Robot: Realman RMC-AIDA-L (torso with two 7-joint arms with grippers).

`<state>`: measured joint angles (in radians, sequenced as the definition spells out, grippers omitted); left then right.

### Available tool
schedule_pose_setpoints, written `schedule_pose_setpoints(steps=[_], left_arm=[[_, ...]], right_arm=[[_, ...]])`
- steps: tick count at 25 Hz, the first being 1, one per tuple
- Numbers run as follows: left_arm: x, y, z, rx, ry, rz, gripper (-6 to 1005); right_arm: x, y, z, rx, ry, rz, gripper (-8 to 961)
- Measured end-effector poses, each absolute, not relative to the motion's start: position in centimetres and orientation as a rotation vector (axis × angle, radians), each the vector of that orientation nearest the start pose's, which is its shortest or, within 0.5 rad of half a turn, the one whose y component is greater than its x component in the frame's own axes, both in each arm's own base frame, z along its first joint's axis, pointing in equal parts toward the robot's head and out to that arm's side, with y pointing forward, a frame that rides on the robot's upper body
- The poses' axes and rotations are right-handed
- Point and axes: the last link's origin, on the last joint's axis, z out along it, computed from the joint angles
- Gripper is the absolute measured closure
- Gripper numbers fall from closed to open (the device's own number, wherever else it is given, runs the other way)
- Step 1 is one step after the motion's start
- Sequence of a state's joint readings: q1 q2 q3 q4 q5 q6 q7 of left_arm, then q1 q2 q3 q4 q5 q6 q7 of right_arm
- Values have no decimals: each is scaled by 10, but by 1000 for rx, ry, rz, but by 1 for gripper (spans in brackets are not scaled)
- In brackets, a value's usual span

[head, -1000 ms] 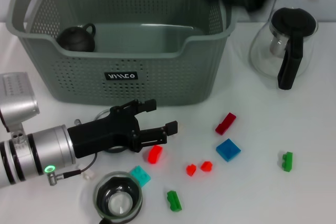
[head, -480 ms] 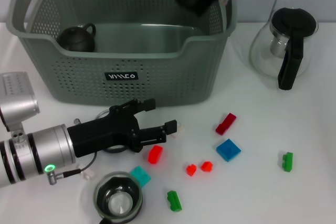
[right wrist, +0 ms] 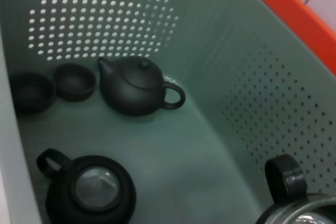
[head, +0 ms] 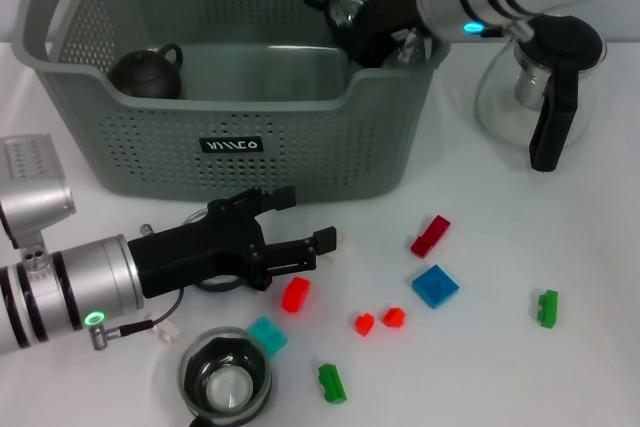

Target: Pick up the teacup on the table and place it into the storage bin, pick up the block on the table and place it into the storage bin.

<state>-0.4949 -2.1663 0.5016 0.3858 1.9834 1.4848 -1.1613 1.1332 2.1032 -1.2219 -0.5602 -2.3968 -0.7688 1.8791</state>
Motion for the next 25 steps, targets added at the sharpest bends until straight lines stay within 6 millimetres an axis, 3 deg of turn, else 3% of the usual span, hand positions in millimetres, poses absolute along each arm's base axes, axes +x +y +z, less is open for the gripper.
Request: schedule_pose_setpoints(steps=[16, 25], left_arm=[[-274, 294, -61, -2546, -806, -939, 69], [-275, 293, -61, -2543, -814, -940, 69]], right_arm=[[87, 475, -66, -2579, 86, -141, 832], [72, 468, -41, -2530, 38, -58, 560]])
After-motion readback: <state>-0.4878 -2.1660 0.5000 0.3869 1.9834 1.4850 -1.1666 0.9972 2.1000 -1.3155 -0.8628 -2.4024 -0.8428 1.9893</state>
